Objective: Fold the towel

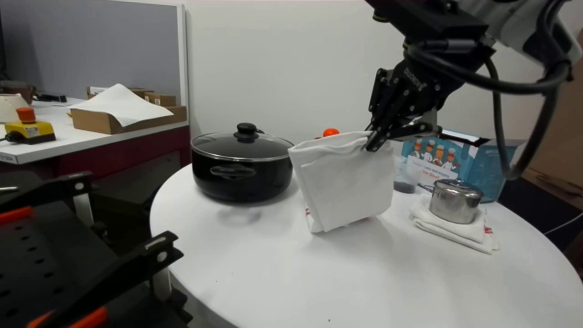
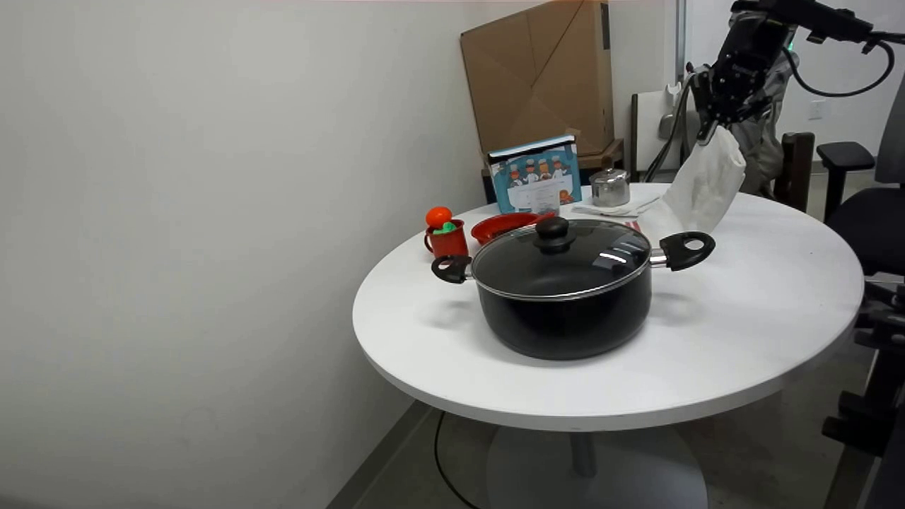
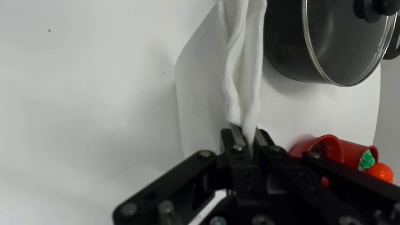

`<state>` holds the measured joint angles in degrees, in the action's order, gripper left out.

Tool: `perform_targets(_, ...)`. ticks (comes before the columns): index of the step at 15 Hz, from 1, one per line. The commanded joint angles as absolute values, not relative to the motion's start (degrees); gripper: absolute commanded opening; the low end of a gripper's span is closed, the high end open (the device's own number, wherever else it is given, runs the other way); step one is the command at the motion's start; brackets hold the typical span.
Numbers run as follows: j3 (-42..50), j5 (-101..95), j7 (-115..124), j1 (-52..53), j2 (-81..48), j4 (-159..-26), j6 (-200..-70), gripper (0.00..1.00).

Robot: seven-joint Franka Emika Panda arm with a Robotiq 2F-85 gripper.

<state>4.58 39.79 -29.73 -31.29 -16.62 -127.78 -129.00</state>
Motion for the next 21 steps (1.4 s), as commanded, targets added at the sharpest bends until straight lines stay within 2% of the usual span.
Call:
perform_targets(1,7.7,41.9,-27.5,-27.9,-18.1,-126.6,-128.3,0.08)
perform_targets(13,6.6,49.5,-13.5,-18.8,-22.7,-119.6,-132.6,0.08)
perform_targets(21,6.5,46.1,0.6,-15.4,-39.0,-102.6,-133.8,0.08)
